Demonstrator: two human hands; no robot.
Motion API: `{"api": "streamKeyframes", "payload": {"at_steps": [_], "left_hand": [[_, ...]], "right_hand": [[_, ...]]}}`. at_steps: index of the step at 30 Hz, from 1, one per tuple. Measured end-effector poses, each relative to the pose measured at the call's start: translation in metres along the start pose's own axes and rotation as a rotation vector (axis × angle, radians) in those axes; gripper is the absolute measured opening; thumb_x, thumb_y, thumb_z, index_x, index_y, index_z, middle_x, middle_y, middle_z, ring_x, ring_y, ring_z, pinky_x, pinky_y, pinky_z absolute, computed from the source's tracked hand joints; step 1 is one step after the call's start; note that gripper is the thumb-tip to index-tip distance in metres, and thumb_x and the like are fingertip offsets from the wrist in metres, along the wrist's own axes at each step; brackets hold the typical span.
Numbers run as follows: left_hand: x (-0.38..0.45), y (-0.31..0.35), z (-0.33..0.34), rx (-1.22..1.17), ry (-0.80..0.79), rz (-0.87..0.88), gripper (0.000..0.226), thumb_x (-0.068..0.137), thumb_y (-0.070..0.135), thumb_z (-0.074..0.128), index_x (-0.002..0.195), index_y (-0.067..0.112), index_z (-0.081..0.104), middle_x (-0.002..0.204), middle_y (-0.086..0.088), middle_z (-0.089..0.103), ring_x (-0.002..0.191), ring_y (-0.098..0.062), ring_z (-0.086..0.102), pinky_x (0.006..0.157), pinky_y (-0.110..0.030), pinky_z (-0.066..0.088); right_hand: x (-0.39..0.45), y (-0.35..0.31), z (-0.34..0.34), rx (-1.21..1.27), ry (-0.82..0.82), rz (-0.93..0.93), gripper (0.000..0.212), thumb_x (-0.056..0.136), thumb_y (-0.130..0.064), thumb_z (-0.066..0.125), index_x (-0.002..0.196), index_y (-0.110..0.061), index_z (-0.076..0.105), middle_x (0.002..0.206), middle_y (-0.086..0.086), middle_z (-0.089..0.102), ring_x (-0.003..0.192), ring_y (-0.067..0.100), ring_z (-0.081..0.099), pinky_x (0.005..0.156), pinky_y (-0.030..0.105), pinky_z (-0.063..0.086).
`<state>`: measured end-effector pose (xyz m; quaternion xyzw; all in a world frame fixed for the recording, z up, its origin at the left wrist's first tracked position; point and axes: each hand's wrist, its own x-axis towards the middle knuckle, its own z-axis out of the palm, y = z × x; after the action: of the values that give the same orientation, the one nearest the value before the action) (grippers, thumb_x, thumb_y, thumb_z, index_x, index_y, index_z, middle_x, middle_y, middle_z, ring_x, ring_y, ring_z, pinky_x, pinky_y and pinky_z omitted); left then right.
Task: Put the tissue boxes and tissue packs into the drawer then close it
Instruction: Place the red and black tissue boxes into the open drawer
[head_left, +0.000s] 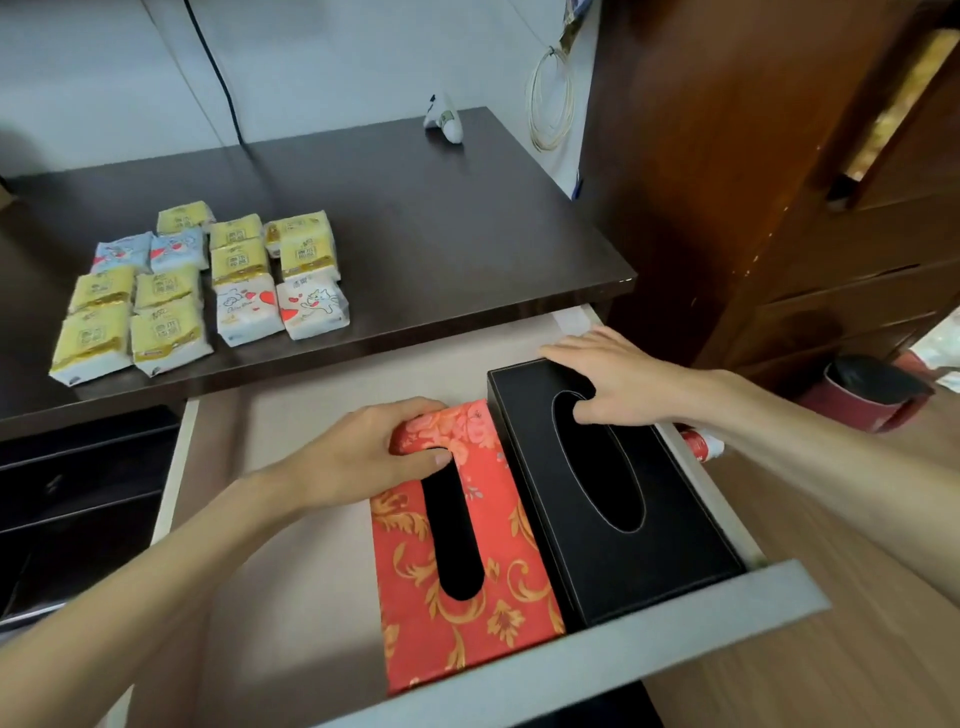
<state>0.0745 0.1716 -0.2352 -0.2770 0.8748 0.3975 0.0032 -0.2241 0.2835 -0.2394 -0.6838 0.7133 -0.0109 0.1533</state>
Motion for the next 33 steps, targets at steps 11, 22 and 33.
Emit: {"api": "streamKeyframes", "payload": {"at_steps": [11,22,33], "left_hand": [[0.015,0.009,0.019,0.151,0.271,0.028,0.029,0.083,0.033,0.073,0.111,0.036,0.068,0.091,0.018,0.073,0.083,-0.003,0.067,0.081,-0.031,0.054],[0.01,0.015,0.03,0.181,0.262,0.005,0.023,0.087,0.035,0.066,0.111,0.035,0.066,0.089,0.018,0.071,0.081,-0.005,0.067,0.077,-0.027,0.051],[-0.029,0.024,-0.012,0.195,0.113,0.06,0.033,0.093,0.039,0.064,0.124,0.027,0.061,0.116,0.01,0.067,0.103,-0.008,0.062,0.087,-0.032,0.052]], "right_hand": [[0.0,0.005,0.015,-0.067,0.127,-0.055,0.077,0.082,-0.021,0.066,0.154,-0.015,0.041,0.145,0.003,0.053,0.136,0.026,0.043,0.124,0.039,0.006],[-0.002,0.007,0.018,-0.07,0.148,-0.035,0.076,0.074,-0.04,0.051,0.148,-0.022,0.047,0.135,-0.001,0.056,0.131,0.024,0.045,0.122,0.039,0.011],[-0.009,-0.043,-0.022,0.198,0.185,-0.018,0.055,0.083,-0.04,0.053,0.138,-0.042,0.053,0.131,-0.028,0.055,0.127,-0.001,0.052,0.097,0.035,0.045]]}}
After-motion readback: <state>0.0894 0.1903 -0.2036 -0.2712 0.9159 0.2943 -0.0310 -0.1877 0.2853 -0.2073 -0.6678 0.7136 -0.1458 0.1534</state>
